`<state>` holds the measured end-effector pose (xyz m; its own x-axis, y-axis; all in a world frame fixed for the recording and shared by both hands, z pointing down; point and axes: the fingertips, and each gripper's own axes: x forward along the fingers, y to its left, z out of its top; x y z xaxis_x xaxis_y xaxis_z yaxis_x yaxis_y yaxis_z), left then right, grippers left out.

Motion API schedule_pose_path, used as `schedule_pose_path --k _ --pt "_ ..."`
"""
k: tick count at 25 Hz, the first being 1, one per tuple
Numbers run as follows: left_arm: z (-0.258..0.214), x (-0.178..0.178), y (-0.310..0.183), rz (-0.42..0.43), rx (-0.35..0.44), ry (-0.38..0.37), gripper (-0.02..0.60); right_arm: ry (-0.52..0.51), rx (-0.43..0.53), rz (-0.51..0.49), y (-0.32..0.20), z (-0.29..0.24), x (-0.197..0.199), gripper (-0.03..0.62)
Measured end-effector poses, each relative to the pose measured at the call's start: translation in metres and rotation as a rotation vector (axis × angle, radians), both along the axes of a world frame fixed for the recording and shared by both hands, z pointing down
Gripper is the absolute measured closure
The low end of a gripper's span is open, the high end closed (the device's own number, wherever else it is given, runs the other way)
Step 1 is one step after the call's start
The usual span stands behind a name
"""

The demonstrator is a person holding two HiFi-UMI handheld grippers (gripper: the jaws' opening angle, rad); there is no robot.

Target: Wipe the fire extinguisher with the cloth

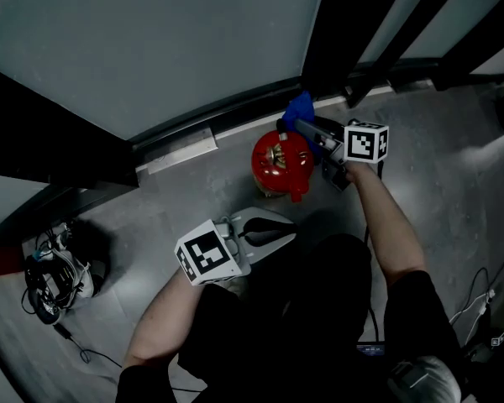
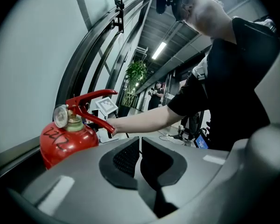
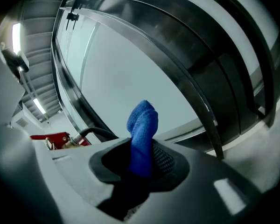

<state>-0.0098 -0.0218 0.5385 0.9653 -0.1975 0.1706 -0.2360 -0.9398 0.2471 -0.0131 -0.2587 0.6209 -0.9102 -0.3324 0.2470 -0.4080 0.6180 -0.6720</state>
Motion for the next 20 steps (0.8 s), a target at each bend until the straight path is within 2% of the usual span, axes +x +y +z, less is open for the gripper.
schedule_pose_path --k 4,7,12,14,17,20 --pt "-0.009 0.022 0.004 0.035 0.032 0.017 0.555 -0.036 -0.035 -0.008 0.0 0.02 -0.004 0.48" --pt "-0.005 0.029 0.01 0.064 0.015 0.008 0.554 -0.062 -0.055 -0.011 0.001 0.038 -0.005 0.48" --pt "-0.006 0.031 0.009 0.062 -0.026 0.031 0.546 -0.081 -0.113 0.034 -0.001 0.077 0.0 0.48" --pt "-0.008 0.034 0.011 0.072 -0.011 0.042 0.514 -0.085 -0.145 0.059 -0.001 0.092 0.003 0.48" --pt "-0.009 0.036 0.015 0.101 0.028 0.043 0.506 -0.076 -0.167 0.076 -0.001 0.114 0.003 0.48" --pt "-0.005 0.034 0.022 0.128 0.022 0.034 0.506 -0.082 -0.21 0.096 -0.002 0.138 0.005 0.48"
